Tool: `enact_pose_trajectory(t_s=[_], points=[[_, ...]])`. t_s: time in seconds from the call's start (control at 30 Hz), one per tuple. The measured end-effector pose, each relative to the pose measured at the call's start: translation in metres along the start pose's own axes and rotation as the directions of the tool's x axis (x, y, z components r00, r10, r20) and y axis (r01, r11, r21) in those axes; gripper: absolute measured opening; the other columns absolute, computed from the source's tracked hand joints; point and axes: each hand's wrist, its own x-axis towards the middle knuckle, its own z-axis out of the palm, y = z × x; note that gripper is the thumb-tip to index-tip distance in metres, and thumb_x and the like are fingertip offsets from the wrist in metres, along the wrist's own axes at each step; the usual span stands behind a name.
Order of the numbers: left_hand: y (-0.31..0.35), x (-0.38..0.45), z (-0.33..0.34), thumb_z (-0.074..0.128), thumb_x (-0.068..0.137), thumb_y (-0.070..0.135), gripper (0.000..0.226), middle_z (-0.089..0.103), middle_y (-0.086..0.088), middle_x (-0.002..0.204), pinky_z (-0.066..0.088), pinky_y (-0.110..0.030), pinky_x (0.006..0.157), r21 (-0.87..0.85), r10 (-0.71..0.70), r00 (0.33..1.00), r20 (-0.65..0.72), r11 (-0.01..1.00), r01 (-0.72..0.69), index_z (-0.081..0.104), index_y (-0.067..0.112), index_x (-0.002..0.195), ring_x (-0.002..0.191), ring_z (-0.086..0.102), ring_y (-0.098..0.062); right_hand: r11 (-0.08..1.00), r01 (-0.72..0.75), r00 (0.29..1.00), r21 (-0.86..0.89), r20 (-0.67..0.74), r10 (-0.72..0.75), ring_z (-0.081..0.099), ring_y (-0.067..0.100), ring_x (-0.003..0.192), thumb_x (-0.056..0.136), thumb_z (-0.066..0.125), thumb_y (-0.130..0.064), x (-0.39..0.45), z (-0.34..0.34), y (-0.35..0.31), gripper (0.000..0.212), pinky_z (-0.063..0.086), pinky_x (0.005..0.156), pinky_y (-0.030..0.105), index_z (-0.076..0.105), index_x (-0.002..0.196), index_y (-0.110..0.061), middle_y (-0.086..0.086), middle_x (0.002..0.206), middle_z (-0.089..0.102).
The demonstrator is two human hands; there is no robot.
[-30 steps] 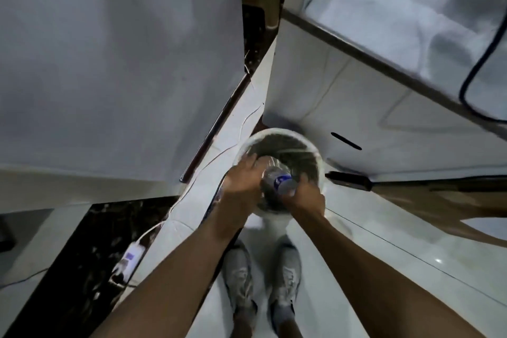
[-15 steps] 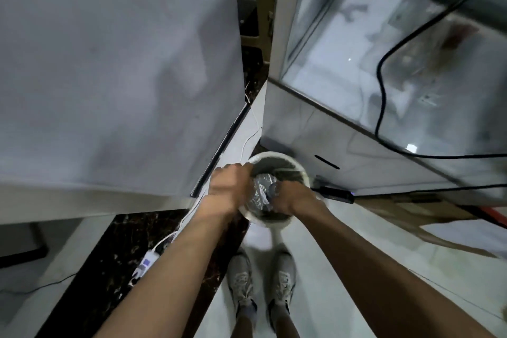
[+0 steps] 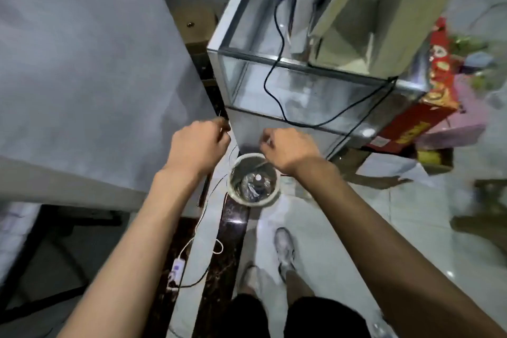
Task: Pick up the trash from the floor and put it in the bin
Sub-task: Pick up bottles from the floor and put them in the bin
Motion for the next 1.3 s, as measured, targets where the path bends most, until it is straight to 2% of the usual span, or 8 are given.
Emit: enact_pose_trajectory(t_s=[0.17, 0.3, 0.53, 0.67, 0.8, 0.97, 1.17, 1.3], points=[[0.043, -0.055, -0.035, 0.045, 0.094, 0.029, 0.03, 0.068, 0.001, 0.115, 0.044, -0.034, 0.075, -0.013, 0.21, 0.977, -0.022, 0.978, -0.21, 0.061, 0.03, 0.119, 0.108, 0.06, -0.028, 0.971, -0.218, 0.958, 0.096, -0.168, 0.232, 0.062, 0.031, 0.105, 0.094, 0.047, -0.031, -0.114, -0.022, 0.013, 0.027, 0.043, 0.077, 0.033, 0.064, 0.111, -0.02, 0.01, 0.11, 0.069], [0.097, -0.105, -0.033, 0.045, 0.093, 0.029, 0.036, 0.066, 0.002, 0.12, 0.045, -0.037, 0.079, 0.002, 0.425, 0.905, 0.013, 0.905, -0.425, 0.056, 0.031, 0.127, 0.112, 0.058, -0.028, 0.886, -0.409, 0.849, 0.219, -0.266, 0.457, 0.063, 0.03, 0.102, 0.094, 0.046, -0.029, -0.214, -0.002, 0.027, 0.024, 0.04, 0.07, 0.032, 0.064, 0.108, -0.02, 0.005, 0.106, 0.069], [0.213, -0.211, 0.002, 0.043, 0.097, 0.03, 0.031, 0.064, -0.004, 0.12, 0.047, -0.034, 0.073, 0.029, 0.758, 0.614, 0.22, 0.624, -0.781, 0.055, 0.024, 0.125, 0.106, 0.061, -0.029, 0.607, -0.678, 0.548, 0.415, -0.265, 0.793, 0.061, 0.03, 0.108, 0.094, 0.047, -0.029, -0.398, 0.046, 0.058, 0.032, 0.048, 0.084, 0.035, 0.062, 0.119, -0.018, 0.008, 0.117, 0.065], [0.287, -0.29, 0.019, 0.043, 0.097, 0.034, 0.029, 0.066, -0.004, 0.115, 0.049, -0.033, 0.075, 0.051, 0.853, 0.409, 0.323, 0.416, -0.908, 0.057, 0.023, 0.12, 0.1, 0.062, -0.027, 0.375, -0.768, 0.369, 0.518, -0.12, 0.922, 0.059, 0.029, 0.112, 0.093, 0.046, -0.029, -0.506, 0.078, 0.076, 0.035, 0.043, 0.084, 0.031, 0.061, 0.123, -0.018, 0.008, 0.124, 0.062], [0.343, -0.391, 0.036, 0.042, 0.098, 0.034, 0.034, 0.063, -0.001, 0.125, 0.043, -0.031, 0.081, -0.006, 0.911, 0.257, 0.323, 0.274, -0.962, 0.057, 0.026, 0.127, 0.113, 0.058, -0.025, 0.191, -0.785, 0.191, 0.589, -0.062, 0.98, 0.06, 0.031, 0.108, 0.092, 0.047, -0.028, -0.61, 0.117, 0.074, 0.032, 0.043, 0.08, 0.031, 0.064, 0.116, -0.017, 0.009, 0.119, 0.064], [0.378, -0.515, 0.077, 0.042, 0.097, 0.036, 0.035, 0.061, 0.004, 0.13, 0.043, -0.033, 0.09, -0.033, 0.891, 0.075, 0.449, 0.101, -0.994, 0.055, 0.033, 0.129, 0.119, 0.055, -0.022, -0.004, -0.762, 0.035, 0.648, 0.048, 0.998, 0.064, 0.028, 0.102, 0.09, 0.05, -0.026, -0.723, 0.179, 0.054, 0.027, 0.039, 0.072, 0.028, 0.069, 0.107, -0.016, 0.007, 0.109, 0.069], [0.397, -0.63, 0.113, 0.042, 0.098, 0.036, 0.039, 0.059, 0.001, 0.132, 0.045, -0.033, 0.092, -0.055, 0.867, -0.081, 0.492, -0.062, -0.997, 0.05, 0.031, 0.136, 0.12, 0.055, -0.022, -0.146, -0.736, -0.083, 0.661, 0.126, 0.989, 0.061, 0.025, 0.107, 0.094, 0.046, -0.024, -0.82, 0.239, 0.039, 0.031, 0.037, 0.075, 0.029, 0.063, 0.119, -0.017, 0.005, 0.116, 0.065], [0.413, -0.669, 0.127, 0.042, 0.099, 0.034, 0.04, 0.053, 0.001, 0.141, 0.043, -0.032, 0.092, -0.079, 0.855, -0.119, 0.504, -0.091, -0.993, 0.048, 0.032, 0.138, 0.122, 0.054, -0.022, -0.211, -0.706, -0.121, 0.676, 0.178, 0.977, 0.062, 0.025, 0.102, 0.093, 0.045, -0.025, -0.857, 0.26, 0.046, 0.029, 0.039, 0.073, 0.029, 0.062, 0.116, -0.017, 0.004, 0.113, 0.065]])
